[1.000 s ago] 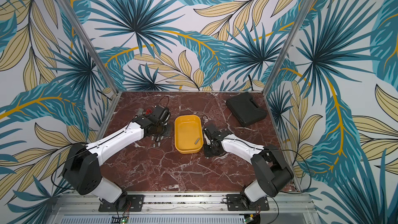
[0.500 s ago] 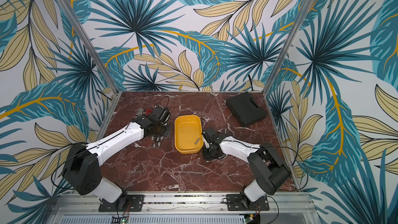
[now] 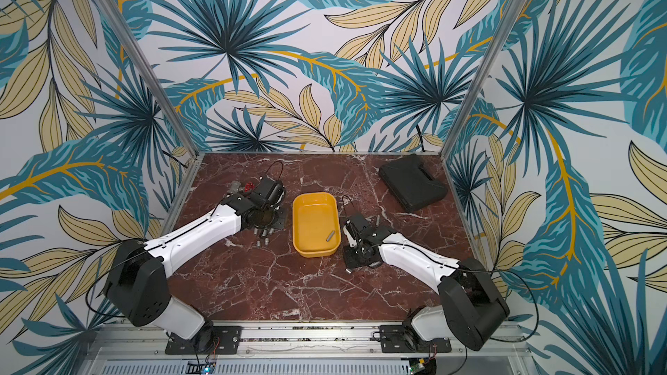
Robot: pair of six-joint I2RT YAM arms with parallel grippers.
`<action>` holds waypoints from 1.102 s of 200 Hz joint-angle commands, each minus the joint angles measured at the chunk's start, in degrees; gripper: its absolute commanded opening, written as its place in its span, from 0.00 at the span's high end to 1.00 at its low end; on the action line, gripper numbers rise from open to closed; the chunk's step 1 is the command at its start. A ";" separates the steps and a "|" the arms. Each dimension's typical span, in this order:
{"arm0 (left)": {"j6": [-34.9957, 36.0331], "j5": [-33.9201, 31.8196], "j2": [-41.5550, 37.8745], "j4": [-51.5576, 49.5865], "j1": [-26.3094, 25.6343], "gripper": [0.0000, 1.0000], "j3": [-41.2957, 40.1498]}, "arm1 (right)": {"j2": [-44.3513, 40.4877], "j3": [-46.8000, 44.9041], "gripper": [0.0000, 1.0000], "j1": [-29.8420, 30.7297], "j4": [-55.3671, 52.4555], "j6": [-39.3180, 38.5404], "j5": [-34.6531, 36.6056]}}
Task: Take out the socket from the storage box
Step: Pick up the socket head at the center of the board.
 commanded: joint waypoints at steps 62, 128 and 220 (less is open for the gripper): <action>-0.02 -0.14 -0.74 -0.11 0.06 0.65 2.16 | 5.22 -1.49 0.64 2.64 -0.04 -0.79 -1.63; 0.06 -0.36 -0.92 -0.14 0.06 0.65 2.02 | 9.16 -0.47 0.73 3.89 -2.26 0.87 1.23; 0.42 -0.67 -0.75 -0.49 0.06 0.65 2.62 | 3.96 3.55 0.90 1.67 -4.94 5.04 11.23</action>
